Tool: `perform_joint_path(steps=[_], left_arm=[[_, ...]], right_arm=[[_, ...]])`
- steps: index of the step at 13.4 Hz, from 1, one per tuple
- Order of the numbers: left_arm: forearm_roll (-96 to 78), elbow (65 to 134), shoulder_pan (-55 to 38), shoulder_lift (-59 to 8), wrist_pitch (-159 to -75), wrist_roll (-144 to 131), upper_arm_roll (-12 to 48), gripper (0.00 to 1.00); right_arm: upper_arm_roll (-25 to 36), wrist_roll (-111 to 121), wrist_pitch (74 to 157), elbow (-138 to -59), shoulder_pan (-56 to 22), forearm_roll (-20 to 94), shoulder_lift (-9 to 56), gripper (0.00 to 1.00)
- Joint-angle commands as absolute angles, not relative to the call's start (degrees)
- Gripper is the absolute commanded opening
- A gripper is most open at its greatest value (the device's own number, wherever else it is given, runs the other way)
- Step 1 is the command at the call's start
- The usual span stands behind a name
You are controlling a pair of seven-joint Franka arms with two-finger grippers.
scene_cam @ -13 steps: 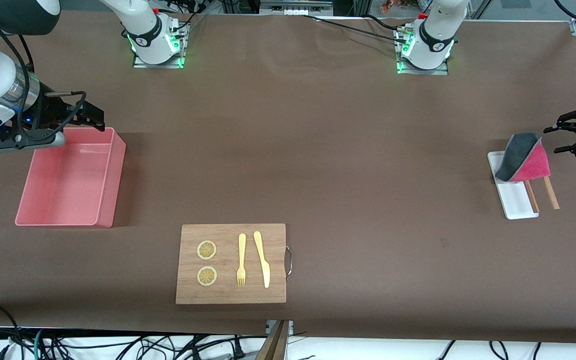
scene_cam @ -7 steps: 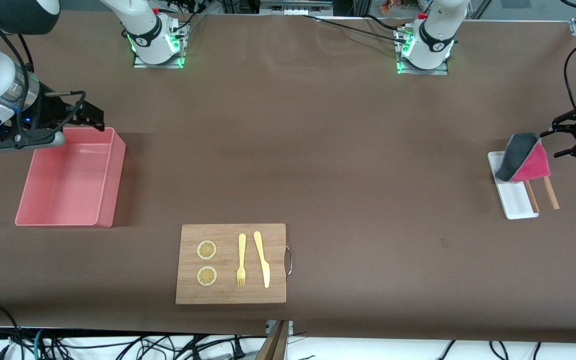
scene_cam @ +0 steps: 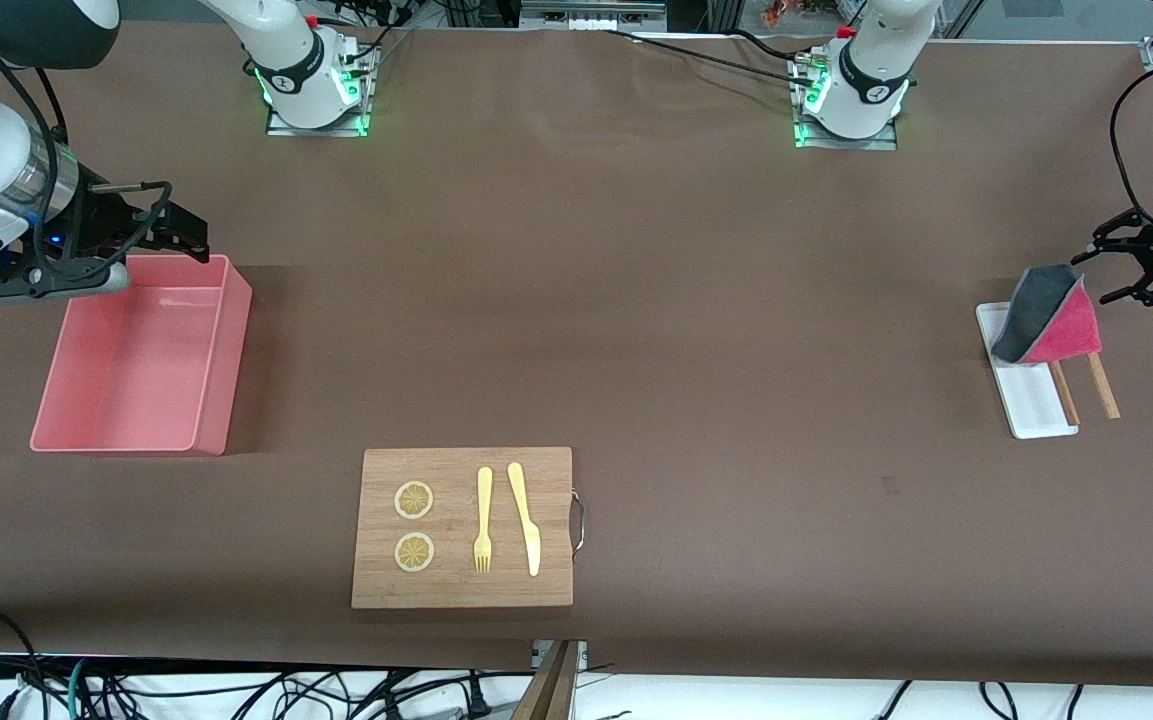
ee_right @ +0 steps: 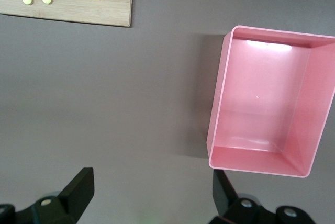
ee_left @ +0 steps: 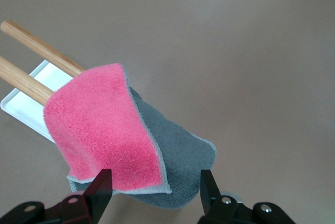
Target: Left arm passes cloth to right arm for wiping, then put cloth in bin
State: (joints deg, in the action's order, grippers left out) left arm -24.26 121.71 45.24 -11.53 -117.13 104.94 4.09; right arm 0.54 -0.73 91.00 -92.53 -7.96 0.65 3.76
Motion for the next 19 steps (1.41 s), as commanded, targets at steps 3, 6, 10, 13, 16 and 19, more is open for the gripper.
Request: perform_joint_path(steps=[3, 6, 10, 13, 16, 19], left_arm=[[-25.93, 123.14, 45.70, -10.55, -118.91, 108.98, 4.66, 0.59], [-25.93, 122.96, 45.70, -10.89, -119.00, 109.16, 4.57, 0.45], [-25.67, 122.96, 45.70, -11.69, -119.00, 109.25, 4.57, 0.32], [-25.40, 122.78, 45.70, -11.51, -118.39, 109.25, 4.57, 0.19], [-25.22, 122.35, 45.70, -11.16, -117.86, 109.16, 4.66, 0.04], [-25.14, 120.77, 45.62, -11.07, -115.58, 109.07, 4.66, 0.00]], right_arm=[[0.00, -0.70, 90.00, -91.49, -7.56, 0.61, 3.69, 1.00], [0.00, -0.62, 90.00, -91.32, -7.56, 0.62, 3.69, 1.00], [0.00, -0.70, 90.00, -91.32, -7.56, 0.70, 3.69, 1.00], [0.00, -0.70, 90.00, -91.32, -7.56, 0.70, 3.69, 1.00], [0.00, -0.70, 89.91, -91.32, -7.56, 0.70, 3.69, 1.00], [0.00, -0.70, 90.00, -91.32, -7.56, 0.70, 3.69, 1.00]])
